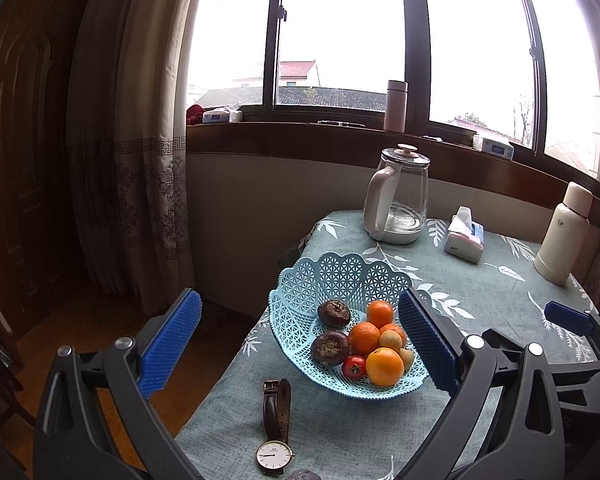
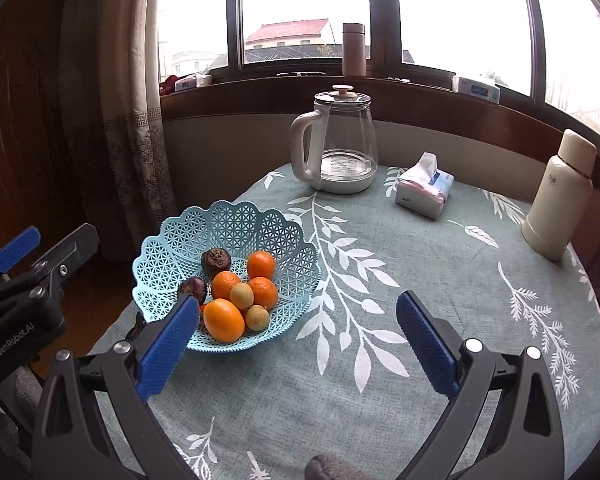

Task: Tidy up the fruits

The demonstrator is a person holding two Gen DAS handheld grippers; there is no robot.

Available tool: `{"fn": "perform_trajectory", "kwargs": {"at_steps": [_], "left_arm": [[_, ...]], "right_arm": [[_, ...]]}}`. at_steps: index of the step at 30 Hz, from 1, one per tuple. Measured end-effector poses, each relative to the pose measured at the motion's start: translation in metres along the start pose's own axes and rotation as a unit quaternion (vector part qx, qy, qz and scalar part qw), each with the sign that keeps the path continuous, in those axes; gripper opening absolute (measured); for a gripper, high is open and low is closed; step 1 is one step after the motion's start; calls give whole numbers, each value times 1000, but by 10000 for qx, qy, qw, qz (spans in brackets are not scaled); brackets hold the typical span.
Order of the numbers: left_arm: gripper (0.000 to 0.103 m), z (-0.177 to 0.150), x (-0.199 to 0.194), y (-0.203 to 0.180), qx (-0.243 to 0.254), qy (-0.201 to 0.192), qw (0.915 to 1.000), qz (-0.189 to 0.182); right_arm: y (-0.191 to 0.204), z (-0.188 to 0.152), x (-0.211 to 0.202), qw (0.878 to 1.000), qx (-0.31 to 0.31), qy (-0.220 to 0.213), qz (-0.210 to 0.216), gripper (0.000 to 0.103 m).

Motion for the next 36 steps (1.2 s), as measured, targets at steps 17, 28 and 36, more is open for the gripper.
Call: {"fn": "perform_trajectory", "kwargs": {"at_steps": [17,28,36], "left_arm": [[100,2,-2,-2,557,-110,9980,283],[100,1,2,3,738,-121,9960,490],[100,-2,5,-2,931,-128,9940,553]], "right_arm": [[9,-5,-12,9984,-424,-119,-363,98],[11,-7,-11,9966,-592,-130,-561,98],[13,-9,-9,9958,-671,-122,-615,98]]}}
Point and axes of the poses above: each gripper's, at about its wrist camera, not at the fingertips, and x roughly the way its jaws point, y to its left, z to its top, the point moved 8 cm from there along x, roughly the way its jaws point, and after that the axes turned 2 degrees about -y, right-handed, at the moved point
